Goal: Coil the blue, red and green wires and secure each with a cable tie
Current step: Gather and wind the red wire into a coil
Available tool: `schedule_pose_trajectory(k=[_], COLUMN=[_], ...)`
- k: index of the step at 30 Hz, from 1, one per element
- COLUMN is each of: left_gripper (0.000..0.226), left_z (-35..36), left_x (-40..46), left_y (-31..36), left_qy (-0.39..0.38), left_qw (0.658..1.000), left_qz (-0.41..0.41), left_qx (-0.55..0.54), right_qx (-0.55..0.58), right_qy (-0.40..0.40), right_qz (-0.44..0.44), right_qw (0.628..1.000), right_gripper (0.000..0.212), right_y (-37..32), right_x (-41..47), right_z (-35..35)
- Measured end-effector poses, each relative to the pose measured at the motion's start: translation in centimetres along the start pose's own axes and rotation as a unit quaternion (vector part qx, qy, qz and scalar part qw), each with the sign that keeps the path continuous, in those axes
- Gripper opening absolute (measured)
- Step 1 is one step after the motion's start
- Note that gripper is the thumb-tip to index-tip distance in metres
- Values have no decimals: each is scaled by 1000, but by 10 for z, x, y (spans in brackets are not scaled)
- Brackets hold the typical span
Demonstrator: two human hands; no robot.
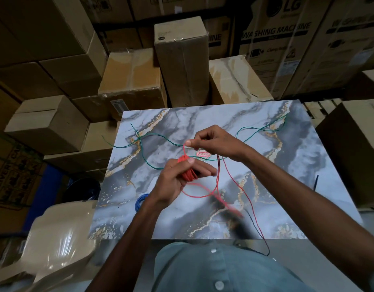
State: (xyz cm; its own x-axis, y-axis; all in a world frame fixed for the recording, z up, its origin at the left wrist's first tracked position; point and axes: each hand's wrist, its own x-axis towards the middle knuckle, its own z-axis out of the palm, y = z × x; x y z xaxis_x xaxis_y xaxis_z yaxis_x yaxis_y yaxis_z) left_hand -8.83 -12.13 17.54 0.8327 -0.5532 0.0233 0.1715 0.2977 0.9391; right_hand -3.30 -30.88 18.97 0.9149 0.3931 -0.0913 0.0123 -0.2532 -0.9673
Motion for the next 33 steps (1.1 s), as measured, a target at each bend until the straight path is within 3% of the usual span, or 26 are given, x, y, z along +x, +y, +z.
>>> schedule_pose_trajectory(k=[4, 8, 10, 12, 16, 18, 21, 23, 26, 29, 31, 33], left_gripper=[50, 51, 49, 46, 46, 50, 52, 49, 55, 50, 41, 49], left_z=[-11, -23, -30, -39, -66, -78, -89, -98, -116, -116, -102, -84], left_x=[0, 1, 1, 2, 7, 9, 11, 12, 9, 6, 7, 12], left_y=[20, 37, 38, 38, 34, 27, 9, -3, -20, -36, -47, -57], left_qy=[77, 138, 153, 164, 223, 248, 296, 354, 427, 455, 439, 420], left_qw=[990, 976, 971, 966, 946, 941, 928, 899, 846, 829, 843, 857], left_qz=[54, 75, 84, 96, 131, 142, 138, 138, 133, 103, 68, 36], left_qx=[-106, -151, -162, -176, -194, -181, -181, -217, -291, -308, -305, -298], right_qx=[-22, -145, -139, -61, 149, 222, 379, 465, 549, 590, 571, 472], right_qy=[-25, -54, -56, -39, -15, -2, 60, 131, 262, 359, 354, 320], right_qz=[21, 54, 83, 112, 165, 173, 163, 137, 98, 104, 133, 188], right_qw=[999, 987, 985, 991, 975, 960, 909, 865, 788, 715, 729, 799], right_gripper=[66, 48, 61, 68, 21, 13, 7, 12, 15, 24, 22, 23], right_y=[30, 62, 75, 90, 116, 120, 116, 110, 114, 120, 117, 113], right_x=[8, 10, 7, 4, -10, -15, -13, -8, 1, 6, 10, 14], right_z=[-5, -3, 1, 4, 13, 12, 0, -14, -44, -68, -65, -52])
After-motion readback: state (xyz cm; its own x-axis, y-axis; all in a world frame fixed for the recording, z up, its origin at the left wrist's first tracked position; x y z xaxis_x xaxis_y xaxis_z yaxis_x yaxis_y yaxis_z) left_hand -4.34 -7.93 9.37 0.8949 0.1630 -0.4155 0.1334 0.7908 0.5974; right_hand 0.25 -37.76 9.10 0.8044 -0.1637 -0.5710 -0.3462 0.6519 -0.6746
